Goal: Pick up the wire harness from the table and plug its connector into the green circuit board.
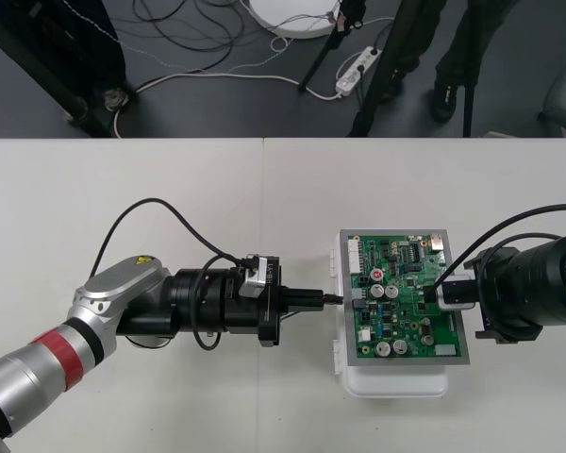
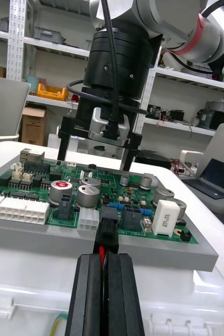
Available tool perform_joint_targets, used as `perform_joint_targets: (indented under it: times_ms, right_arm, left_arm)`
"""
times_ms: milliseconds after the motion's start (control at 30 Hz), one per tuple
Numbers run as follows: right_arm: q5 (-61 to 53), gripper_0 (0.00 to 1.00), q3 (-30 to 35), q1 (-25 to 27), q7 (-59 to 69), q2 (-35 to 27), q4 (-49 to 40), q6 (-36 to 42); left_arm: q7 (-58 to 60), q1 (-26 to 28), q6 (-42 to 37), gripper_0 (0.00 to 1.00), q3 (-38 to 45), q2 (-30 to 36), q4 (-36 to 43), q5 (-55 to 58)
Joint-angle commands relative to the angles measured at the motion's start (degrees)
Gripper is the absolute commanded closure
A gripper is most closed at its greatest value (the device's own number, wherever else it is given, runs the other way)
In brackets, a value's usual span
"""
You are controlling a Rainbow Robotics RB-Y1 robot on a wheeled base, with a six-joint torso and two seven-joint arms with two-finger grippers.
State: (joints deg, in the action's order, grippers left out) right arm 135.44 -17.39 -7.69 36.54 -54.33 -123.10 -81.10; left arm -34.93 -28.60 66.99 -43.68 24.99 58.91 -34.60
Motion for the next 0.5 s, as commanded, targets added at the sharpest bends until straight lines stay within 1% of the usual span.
perform_joint_targets:
  times_ms: [33,500]
  right_arm:
    - [-0.3,0.0,-0.7,-1.6,1.5,-2.2,-2.1,-0.4]
    - [-1.4,0.0,-0.9,-2.0,3.2,-1.7,-2.6,-0.5]
  left_arm:
    - [-2.2,-2.2,-2.2,1.0,-1.2,-2.1,1.8,0.9]
    - [-2.2,-2.2,-3.0,1.0,-3.0,-2.1,1.7,0.9]
